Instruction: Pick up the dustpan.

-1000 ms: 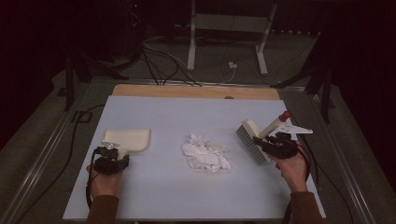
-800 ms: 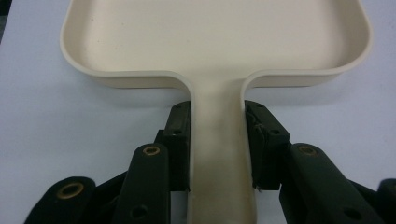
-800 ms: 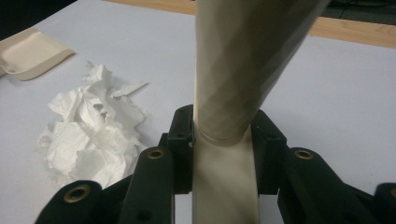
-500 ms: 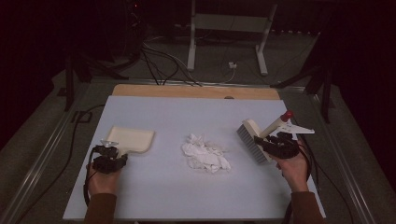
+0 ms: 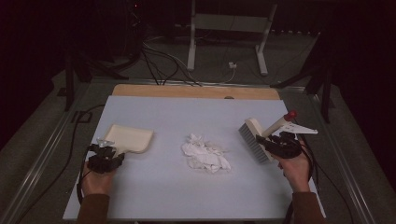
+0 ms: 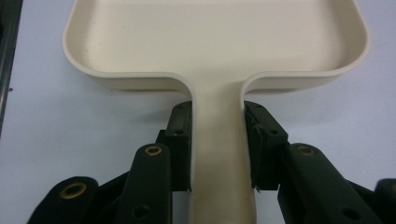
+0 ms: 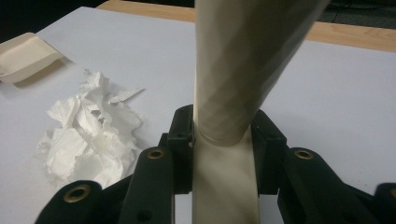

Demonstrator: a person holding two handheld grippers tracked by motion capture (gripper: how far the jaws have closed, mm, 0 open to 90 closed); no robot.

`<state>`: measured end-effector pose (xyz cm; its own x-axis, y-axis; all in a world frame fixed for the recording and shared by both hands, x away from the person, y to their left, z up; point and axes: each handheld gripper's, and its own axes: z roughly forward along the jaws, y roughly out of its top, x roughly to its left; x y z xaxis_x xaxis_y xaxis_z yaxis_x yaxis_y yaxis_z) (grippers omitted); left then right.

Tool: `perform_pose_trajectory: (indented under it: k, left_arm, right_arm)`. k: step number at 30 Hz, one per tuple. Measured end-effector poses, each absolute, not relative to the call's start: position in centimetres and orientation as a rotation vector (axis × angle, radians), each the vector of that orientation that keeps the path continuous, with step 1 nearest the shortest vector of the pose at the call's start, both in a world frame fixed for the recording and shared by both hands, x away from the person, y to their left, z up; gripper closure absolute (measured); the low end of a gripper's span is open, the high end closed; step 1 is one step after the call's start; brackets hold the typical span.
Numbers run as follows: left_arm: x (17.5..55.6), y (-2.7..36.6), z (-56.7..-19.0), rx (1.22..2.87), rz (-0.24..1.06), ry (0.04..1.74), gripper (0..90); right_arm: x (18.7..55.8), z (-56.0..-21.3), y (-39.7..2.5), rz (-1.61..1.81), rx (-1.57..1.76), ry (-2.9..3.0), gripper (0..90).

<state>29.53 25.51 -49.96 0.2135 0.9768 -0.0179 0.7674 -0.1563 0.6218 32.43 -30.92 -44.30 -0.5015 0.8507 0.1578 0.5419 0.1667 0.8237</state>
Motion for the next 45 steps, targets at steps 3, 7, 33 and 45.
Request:
perform_pose_trajectory:
  k: [3, 7, 33, 45]
  left_arm:
    - [29.4, 25.6, -49.8, 2.0, 0.538, 1.588, 67.3]
    - [29.3, 25.6, -49.4, 2.028, 0.53, 1.552, 67.3]
    - [29.3, 24.5, -48.1, 2.247, 0.371, 1.16, 67.2]
    - [29.1, 23.3, -47.4, 2.318, 0.312, 0.987, 67.2]
  right_arm:
    - [32.4, -44.3, -30.9, 1.26, 1.333, 2.104, 67.3]
    - [32.4, -44.2, -31.0, 1.26, 1.339, 2.098, 67.2]
    - [32.5, -44.1, -31.1, 1.253, 1.376, 2.079, 67.3]
    - [32.5, -44.1, -31.2, 1.255, 1.386, 2.072, 67.3]
